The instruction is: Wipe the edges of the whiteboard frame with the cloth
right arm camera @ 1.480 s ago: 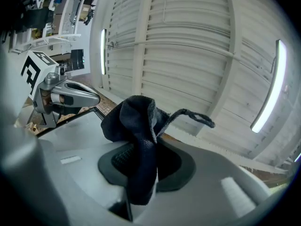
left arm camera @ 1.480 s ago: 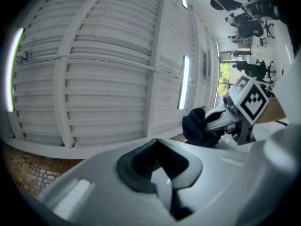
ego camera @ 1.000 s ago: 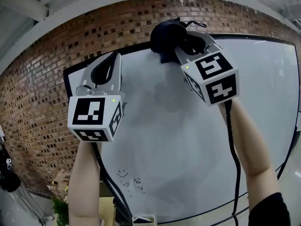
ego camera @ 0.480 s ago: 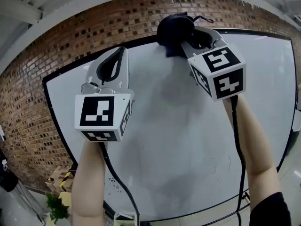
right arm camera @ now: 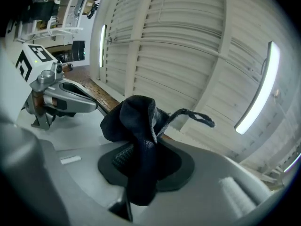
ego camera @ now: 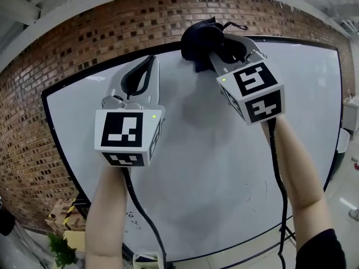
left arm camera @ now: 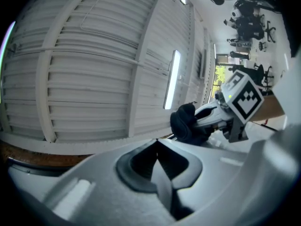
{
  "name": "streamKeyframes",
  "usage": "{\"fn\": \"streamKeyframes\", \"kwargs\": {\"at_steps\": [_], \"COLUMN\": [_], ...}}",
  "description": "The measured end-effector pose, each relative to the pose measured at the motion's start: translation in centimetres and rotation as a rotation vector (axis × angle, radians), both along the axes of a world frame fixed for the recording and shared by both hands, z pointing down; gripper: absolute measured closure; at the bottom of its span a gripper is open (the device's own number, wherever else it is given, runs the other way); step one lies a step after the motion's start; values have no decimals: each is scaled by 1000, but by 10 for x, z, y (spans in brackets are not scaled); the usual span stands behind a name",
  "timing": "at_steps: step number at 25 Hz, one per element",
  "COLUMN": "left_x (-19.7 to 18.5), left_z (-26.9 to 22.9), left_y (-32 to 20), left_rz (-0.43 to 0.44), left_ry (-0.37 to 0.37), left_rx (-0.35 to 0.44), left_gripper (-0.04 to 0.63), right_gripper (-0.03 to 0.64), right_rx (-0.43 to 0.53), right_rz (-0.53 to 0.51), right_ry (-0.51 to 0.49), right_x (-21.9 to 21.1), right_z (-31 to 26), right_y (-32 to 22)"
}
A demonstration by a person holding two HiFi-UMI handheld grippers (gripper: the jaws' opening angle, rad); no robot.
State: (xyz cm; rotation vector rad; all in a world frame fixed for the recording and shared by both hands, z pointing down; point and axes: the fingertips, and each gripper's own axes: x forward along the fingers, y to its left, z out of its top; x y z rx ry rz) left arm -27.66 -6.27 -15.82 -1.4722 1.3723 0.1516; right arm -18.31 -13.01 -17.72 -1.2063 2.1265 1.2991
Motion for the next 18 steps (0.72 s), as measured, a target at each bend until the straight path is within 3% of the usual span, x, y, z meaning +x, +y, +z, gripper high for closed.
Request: {"fn": "streamKeyframes", "kwargs": {"at_steps": [5,9,18], "left_x": [12,29,93], "left_z": [-7,-14,-9], "left_y": [-1,-1,-30], "left_rz": [20,68,17], "left_ry": [-52,-36,-36], "left_rx": [24,15,41], "left_gripper": [591,591,591], "right_gripper": [534,534,534], "right_rx": [-17,-7,-12], "right_rz": [2,8,-6], "right_ry": [-13,-26,-81], "right_x": [2,17,112], "right_z": [-6,-12,-13], "right_y": [-2,-6,-54]}}
